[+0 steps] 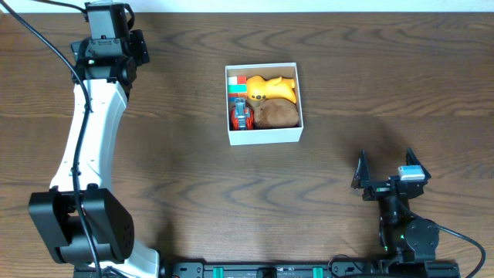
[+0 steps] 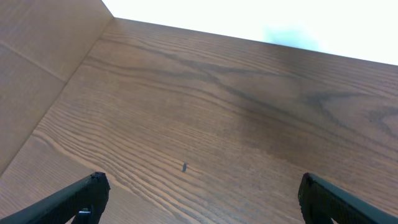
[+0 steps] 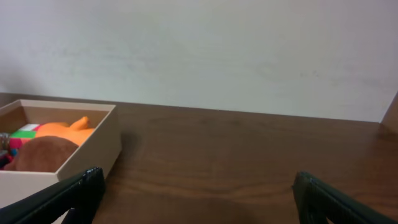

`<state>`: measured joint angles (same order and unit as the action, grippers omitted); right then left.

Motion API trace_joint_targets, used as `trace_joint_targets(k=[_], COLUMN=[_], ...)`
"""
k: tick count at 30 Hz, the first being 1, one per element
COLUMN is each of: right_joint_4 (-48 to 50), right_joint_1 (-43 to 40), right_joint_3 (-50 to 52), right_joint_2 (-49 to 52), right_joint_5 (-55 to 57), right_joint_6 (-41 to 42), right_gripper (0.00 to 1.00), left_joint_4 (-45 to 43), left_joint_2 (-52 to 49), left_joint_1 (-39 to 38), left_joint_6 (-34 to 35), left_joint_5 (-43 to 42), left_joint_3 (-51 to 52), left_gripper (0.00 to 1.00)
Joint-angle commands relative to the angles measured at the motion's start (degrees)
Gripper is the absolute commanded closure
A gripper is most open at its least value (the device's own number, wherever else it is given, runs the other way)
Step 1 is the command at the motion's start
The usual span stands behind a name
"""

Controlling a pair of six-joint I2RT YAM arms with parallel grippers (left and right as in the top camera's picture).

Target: Pack container

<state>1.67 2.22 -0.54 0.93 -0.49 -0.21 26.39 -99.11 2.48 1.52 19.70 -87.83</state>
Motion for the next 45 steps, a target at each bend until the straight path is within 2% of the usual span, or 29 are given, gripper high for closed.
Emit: trace_joint_targets(k=[1, 12, 45], right_joint_4=[-0.85, -5.77, -5.79], right_joint_1=[0.44, 0.42, 0.42], right_joint_3=[0.22, 0.22, 0.22], right_joint_2=[-0.63, -0.61, -0.5], right_joint_5=[-0.42, -0.42, -0.42], right_joint_6=[0.57, 0.57, 0.59], right_gripper=[0.01, 0.01, 0.01], left_joint_4=[0.0, 0.0, 0.0], left_joint_2=[1.01, 1.01, 1.01], left_joint_1=[0.02, 0.02, 0.02], left_joint_6=[0.31, 0.31, 0.31], left_joint_5=[0.48, 0.48, 0.48], left_joint_3=[-1.01, -1.01, -1.01], left_gripper=[0.02, 0.02, 0.02])
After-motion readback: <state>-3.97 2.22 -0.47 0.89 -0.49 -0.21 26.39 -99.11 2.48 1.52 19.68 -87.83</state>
